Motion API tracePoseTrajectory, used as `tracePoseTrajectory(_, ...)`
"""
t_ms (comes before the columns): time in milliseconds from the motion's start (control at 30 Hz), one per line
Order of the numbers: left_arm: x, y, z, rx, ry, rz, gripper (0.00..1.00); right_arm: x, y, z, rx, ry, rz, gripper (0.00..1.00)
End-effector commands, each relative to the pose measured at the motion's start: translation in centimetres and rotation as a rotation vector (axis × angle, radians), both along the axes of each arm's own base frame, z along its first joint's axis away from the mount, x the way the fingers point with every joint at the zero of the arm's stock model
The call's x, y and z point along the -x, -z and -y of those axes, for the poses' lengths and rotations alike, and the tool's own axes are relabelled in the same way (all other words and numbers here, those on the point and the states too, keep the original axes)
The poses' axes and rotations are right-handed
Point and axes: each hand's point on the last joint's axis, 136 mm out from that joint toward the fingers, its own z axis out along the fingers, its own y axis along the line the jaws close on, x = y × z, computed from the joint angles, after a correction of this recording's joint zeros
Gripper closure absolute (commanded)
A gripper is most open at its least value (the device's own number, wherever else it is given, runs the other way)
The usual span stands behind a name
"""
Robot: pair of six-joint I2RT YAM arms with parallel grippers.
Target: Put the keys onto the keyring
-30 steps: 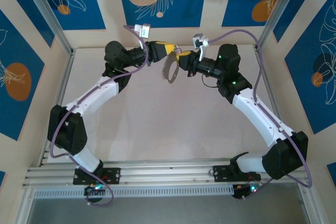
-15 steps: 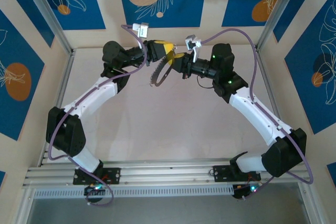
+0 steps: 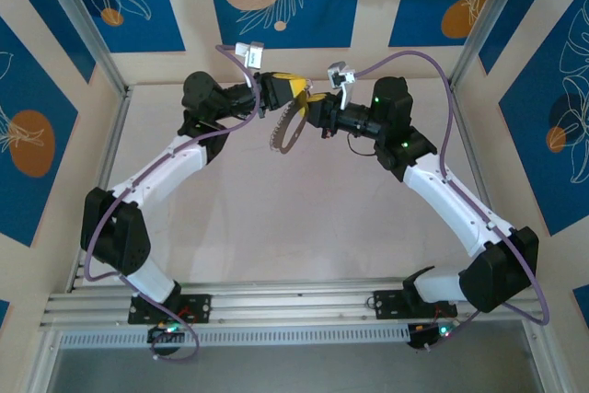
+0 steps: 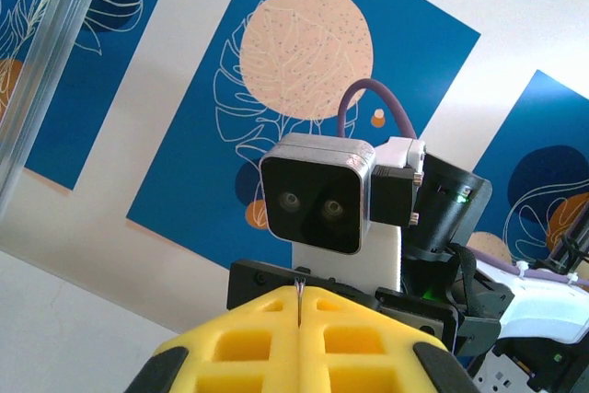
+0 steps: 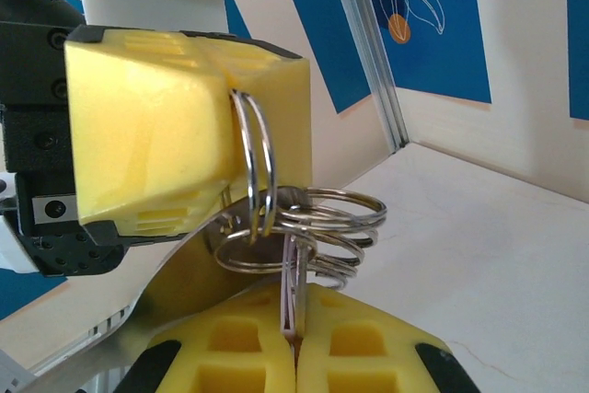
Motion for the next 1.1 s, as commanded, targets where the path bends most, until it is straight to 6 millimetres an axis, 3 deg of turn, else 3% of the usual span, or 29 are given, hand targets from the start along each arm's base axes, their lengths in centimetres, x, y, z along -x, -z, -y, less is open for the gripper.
tracePoseTrajectory(0, 0.9, -0.3, 0.4, 0.013, 0.008, 0.02, 1.0, 1.9, -1.5, -0.5, -0.015, -0.062, 0.041, 0.86)
tracePoseTrajectory(133, 0.8, -0.5, 0.4, 0.03, -0.001, 0.02, 1.0, 2.4, -0.8, 0.3, -0.001, -0.035, 0.029, 0.62)
tracePoseTrajectory(267, 0.8, -0.9, 0.3, 0.055, 0.0, 0.015, 1.0, 3.1, -0.1, 1.5, 0.008, -0.011, 0.015, 0.55)
tracePoseTrajectory(500, 0.7, -1.6, 0.1, 0.1, 0.007, 0.003, 1.0, 2.8, -0.1, 4.7, -0.043, 0.108, -0.009, 0.54)
tracePoseTrajectory(733, 0.8, -1.8, 0.1, 0.13, 0.016, -0.009, 1.0, 1.0, -2.8, 7.5, -0.179, 0.244, 0.021, 0.55)
tracePoseTrajectory(933, 1.0, -2.0, 0.2, 0.151, 0.023, -0.018, 1.0, 0.5, -5.3, 6.8, -0.25, 0.201, 0.042, 0.56)
tracePoseTrajectory(1067, 1.1, -2.1, 0.2, 0.158, 0.027, -0.019, 1.0, 0.3, -6.3, 6.1, -0.266, 0.168, 0.056, 0.63)
